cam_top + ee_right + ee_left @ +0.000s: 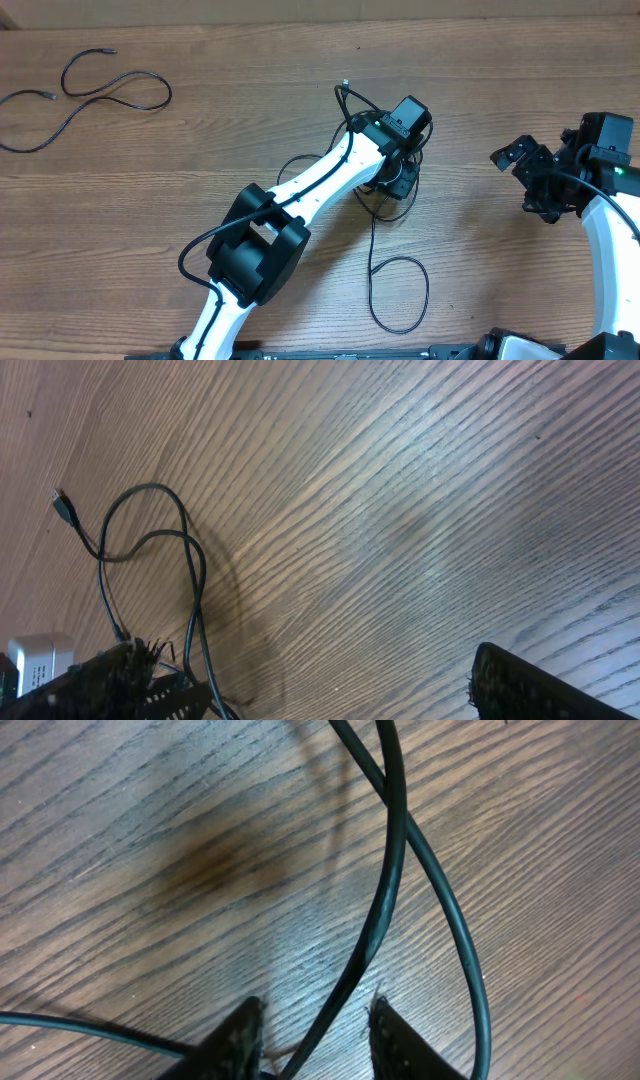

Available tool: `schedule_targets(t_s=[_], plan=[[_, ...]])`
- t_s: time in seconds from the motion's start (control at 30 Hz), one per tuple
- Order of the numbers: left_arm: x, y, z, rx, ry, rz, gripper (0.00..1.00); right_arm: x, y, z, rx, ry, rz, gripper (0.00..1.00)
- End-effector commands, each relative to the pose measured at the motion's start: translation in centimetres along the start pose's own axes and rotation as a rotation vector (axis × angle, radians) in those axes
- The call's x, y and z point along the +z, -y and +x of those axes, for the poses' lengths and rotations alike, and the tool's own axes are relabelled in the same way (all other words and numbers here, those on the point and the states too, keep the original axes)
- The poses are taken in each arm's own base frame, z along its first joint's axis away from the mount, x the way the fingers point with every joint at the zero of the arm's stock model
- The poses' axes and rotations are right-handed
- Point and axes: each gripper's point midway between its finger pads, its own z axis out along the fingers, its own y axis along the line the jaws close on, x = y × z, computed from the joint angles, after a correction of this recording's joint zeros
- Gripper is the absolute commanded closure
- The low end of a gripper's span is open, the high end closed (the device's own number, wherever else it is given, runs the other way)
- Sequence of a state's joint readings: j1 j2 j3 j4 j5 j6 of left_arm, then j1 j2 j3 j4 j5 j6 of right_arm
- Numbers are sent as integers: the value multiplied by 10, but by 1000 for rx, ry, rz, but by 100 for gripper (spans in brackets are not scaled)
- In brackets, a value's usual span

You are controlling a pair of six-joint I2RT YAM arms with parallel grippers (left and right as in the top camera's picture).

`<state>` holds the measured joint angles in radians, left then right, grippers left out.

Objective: Untangle cables

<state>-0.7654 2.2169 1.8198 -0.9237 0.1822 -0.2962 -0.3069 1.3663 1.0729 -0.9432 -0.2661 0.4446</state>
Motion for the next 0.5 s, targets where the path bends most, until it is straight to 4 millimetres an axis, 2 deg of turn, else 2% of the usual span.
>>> schedule_targets(t_s=[0.0, 0.27, 0.33, 0.4, 0.47], plan=[[15, -3, 5, -10, -27, -13, 70, -7, -6, -6, -3, 21, -21, 0], [25, -5, 9, -48, -47, -20, 68, -7, -7, -6, -2, 20, -22, 0], [25, -4, 9, -46, -45, -19, 78, -7, -7, -5, -2, 20, -22, 0], [25, -5, 9, -46, -45, -19, 96, -6, -8, -4, -2, 14, -31, 0], [25, -5, 9, -46, -46, -20, 96, -6, -10, -3, -2, 5, -44, 0]])
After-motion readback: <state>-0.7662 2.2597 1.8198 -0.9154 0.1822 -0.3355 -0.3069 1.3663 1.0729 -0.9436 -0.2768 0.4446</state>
